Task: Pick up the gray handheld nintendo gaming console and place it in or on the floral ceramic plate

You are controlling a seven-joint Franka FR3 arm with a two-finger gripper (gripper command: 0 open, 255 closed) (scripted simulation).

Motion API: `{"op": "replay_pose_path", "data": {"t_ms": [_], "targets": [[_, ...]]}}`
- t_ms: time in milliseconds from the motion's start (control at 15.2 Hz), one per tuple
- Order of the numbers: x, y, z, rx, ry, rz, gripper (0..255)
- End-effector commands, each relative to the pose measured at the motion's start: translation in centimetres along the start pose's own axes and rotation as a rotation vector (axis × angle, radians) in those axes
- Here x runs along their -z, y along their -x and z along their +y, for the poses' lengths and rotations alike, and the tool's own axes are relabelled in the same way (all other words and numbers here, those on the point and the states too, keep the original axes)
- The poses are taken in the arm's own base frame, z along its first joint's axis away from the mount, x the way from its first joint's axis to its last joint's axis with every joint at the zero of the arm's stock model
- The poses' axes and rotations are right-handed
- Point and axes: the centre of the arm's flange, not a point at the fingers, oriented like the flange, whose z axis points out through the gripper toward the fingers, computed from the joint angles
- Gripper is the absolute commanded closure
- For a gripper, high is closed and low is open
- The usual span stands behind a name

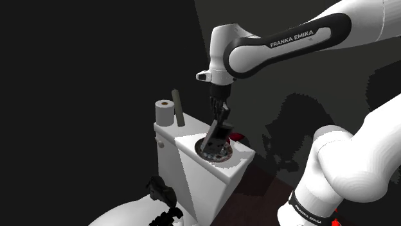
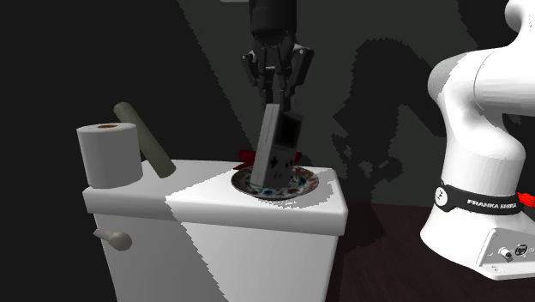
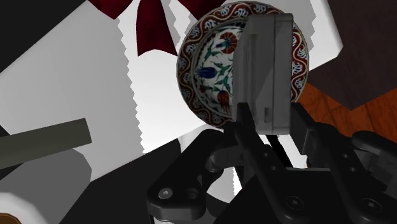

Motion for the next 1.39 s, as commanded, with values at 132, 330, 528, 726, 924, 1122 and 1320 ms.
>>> {"op": "replay_pose_path", "data": {"t_ms": [132, 330, 528, 726, 924, 1122, 1320], "targets": [[0.0, 0.0, 0.0, 0.000, -0.001, -0.001, 255], [-0.1, 0.0, 0.0, 0.000, -0.001, -0.001, 0], [-0.1, 0.0, 0.0, 0.000, -0.001, -0.001, 0], [3.9, 0.0, 0.0, 0.000, -0.001, -0.001, 0], [5.0, 0.0, 0.0, 0.000, -0.001, -0.001, 0], [5.0, 0.0, 0.0, 0.000, -0.001, -0.001, 0], [5.0, 0.0, 0.0, 0.000, -0.001, -0.001, 0]]}}
